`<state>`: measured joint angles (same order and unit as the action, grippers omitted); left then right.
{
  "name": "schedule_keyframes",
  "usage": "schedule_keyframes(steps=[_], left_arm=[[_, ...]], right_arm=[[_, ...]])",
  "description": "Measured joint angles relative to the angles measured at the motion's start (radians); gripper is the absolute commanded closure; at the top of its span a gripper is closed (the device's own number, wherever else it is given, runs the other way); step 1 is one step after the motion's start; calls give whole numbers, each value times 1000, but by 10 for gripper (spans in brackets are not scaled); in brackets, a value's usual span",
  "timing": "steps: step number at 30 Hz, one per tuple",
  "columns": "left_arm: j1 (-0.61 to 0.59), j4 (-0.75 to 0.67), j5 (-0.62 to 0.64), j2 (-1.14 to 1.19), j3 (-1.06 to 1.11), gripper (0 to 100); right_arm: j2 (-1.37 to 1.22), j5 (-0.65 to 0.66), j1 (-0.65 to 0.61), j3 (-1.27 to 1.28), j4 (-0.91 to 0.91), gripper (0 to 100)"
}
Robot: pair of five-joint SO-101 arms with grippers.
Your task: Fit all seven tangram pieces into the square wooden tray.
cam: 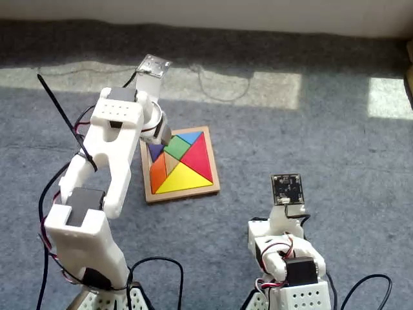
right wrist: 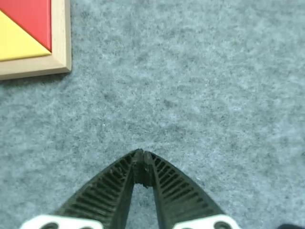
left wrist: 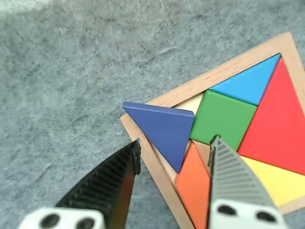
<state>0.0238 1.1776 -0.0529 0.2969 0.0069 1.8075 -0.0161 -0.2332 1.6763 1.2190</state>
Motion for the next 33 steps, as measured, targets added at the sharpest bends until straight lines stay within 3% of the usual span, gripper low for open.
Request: schedule_keyframes(steps=[11,17,22,29,33], left_arm=[[12,-44,72,115,8,757],[6,-15,101,207,-107,761],[5,3,107,242,-161,845],[6,5,106,245,-164,861],[28,5,68,245,-164,935]], right_arm=[[0,0,0,0,0,989],[0,0,0,0,0,989],[0,0,0,0,0,989],[0,0,0,0,0,989],[0,0,0,0,0,989]])
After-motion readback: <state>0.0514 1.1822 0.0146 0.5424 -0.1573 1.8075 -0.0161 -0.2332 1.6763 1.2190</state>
